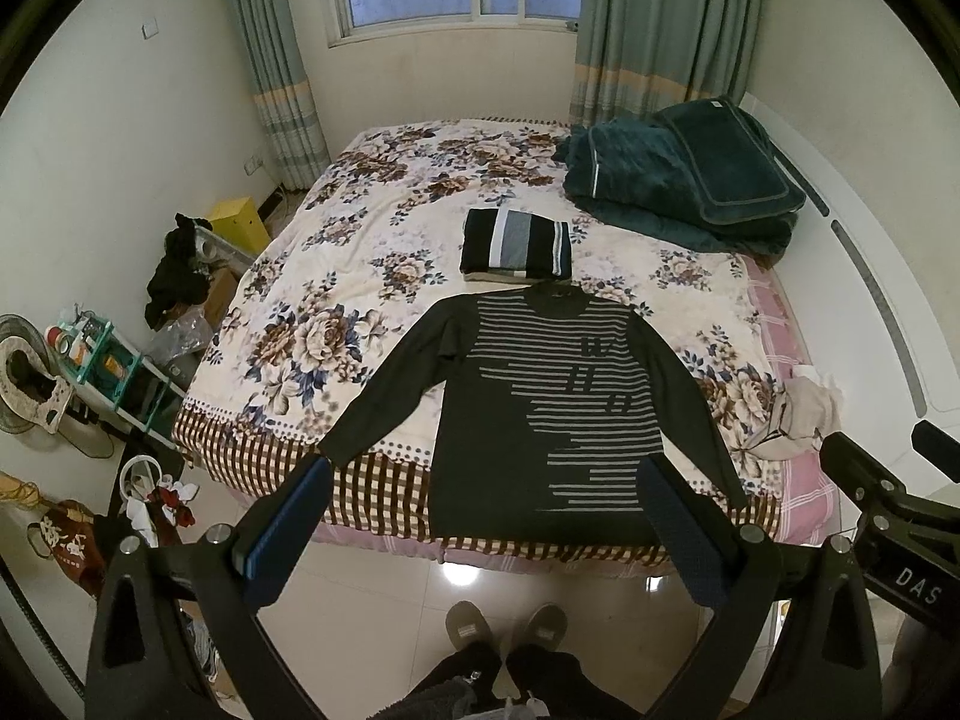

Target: Fold small clothes

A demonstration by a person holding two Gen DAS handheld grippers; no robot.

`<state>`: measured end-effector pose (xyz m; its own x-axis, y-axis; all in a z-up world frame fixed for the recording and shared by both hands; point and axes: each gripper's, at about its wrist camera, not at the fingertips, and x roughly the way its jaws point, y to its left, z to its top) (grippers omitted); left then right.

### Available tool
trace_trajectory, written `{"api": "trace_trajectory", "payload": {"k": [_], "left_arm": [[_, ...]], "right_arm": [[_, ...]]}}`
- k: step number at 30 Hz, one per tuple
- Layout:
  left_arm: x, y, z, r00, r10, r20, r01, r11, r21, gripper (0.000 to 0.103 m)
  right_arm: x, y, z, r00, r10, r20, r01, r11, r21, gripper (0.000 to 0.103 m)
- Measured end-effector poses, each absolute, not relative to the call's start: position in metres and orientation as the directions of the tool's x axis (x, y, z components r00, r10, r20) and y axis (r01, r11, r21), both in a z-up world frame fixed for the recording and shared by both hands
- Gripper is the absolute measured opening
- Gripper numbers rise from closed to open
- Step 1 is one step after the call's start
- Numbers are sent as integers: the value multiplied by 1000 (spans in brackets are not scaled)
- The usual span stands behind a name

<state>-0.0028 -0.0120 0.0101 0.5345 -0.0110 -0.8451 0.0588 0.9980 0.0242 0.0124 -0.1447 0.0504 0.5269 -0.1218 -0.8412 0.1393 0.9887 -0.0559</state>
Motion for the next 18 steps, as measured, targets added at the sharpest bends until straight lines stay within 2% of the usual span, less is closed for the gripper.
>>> {"api": "trace_trajectory", "payload": {"k": [18], "left_arm": [[-5,-12,9,539,-13,-842,57,998,21,103]], "right_arm": [[15,-138,61,530,-116,-840,137,989,-51,103]]}}
